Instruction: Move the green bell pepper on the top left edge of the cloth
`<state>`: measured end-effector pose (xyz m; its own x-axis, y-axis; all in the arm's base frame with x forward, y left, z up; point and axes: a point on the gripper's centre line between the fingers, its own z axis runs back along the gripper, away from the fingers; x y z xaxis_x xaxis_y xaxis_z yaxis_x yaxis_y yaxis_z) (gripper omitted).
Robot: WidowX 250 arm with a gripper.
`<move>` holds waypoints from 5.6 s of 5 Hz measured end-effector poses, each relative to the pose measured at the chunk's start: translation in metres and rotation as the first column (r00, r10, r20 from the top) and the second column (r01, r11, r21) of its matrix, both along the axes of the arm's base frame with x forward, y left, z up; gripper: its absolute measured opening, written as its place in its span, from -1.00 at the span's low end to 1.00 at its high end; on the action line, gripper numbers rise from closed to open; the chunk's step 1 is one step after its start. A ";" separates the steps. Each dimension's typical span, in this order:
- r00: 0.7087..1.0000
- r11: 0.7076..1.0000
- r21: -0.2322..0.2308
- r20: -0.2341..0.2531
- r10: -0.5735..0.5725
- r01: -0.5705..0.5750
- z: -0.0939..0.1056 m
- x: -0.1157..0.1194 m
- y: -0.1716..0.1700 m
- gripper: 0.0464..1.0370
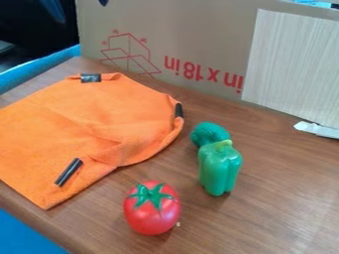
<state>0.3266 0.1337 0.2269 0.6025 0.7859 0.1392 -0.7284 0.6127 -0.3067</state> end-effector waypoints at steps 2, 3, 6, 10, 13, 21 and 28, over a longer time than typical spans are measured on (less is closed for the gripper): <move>0.992 0.996 0.044 -0.103 -0.076 0.081 -0.032 -0.001 -0.025 0.92; 0.982 0.972 0.158 -0.103 -0.161 0.176 -0.030 -0.006 -0.057 0.92; 0.922 0.903 0.209 -0.179 -0.343 0.376 -0.032 -0.016 -0.161 0.92; 0.875 0.879 0.114 -0.216 -0.434 0.464 -0.082 -0.033 -0.208 0.92; 0.897 0.892 0.137 -0.173 -0.408 0.432 -0.098 -0.023 -0.212 0.92; 0.953 0.951 0.110 -0.129 -0.276 0.290 -0.084 0.006 -0.178 -0.93; 0.913 0.904 0.128 0.087 0.399 -0.407 -0.050 0.061 0.048 -0.93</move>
